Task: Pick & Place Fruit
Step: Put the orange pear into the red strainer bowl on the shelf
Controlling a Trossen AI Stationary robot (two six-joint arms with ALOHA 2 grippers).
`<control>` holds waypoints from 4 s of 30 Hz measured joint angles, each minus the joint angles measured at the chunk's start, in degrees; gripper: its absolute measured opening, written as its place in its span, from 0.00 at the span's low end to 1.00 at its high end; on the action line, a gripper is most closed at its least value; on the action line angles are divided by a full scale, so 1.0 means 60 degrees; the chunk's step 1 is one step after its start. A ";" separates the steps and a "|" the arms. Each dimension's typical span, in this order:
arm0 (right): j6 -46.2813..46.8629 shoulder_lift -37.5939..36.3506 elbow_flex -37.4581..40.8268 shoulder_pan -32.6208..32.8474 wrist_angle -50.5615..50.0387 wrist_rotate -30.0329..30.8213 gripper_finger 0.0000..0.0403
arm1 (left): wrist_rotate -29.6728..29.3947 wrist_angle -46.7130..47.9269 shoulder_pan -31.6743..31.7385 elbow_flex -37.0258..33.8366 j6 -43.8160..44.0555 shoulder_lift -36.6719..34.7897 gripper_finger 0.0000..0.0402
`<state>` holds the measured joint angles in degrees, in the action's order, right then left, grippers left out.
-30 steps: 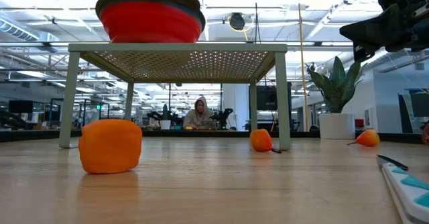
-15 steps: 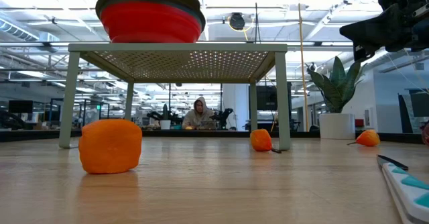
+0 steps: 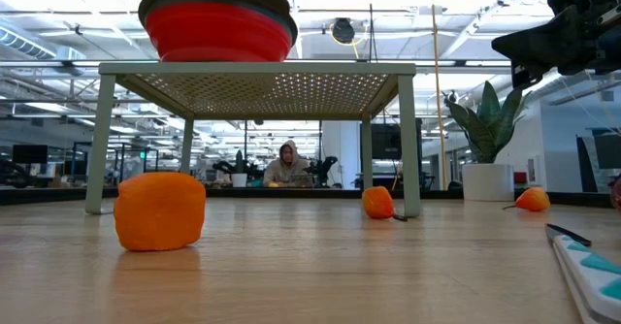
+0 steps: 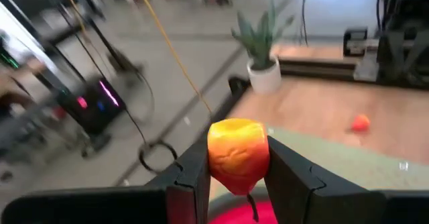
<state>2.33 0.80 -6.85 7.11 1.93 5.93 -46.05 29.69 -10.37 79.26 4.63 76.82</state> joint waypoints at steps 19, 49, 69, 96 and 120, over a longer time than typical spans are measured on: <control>0.0000 0.0000 0.0000 -0.0002 0.0000 0.0002 0.00 | 0.5542 0.3913 0.2359 0.0434 0.3660 0.0143 0.28; 0.0004 0.0000 0.0000 -0.0001 0.0004 0.0007 0.00 | 0.7187 0.4313 0.3556 0.0427 0.3937 0.1213 0.28; 0.0004 0.0000 0.0000 0.0000 0.0007 0.0004 0.00 | 0.7270 0.4787 0.3577 0.0529 0.3817 0.1178 0.53; 0.0739 0.0000 0.0000 -0.0003 0.0790 -0.0025 0.00 | 0.6032 0.4533 0.2291 0.2656 0.3770 -0.0014 0.10; 0.0753 0.0000 0.0000 0.0000 0.0784 -0.0004 0.00 | 0.5407 0.3276 0.0614 -0.0633 0.4038 -0.2667 0.01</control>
<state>6.85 0.80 -6.85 7.11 6.64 5.91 -13.61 49.34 -6.69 75.46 28.85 60.81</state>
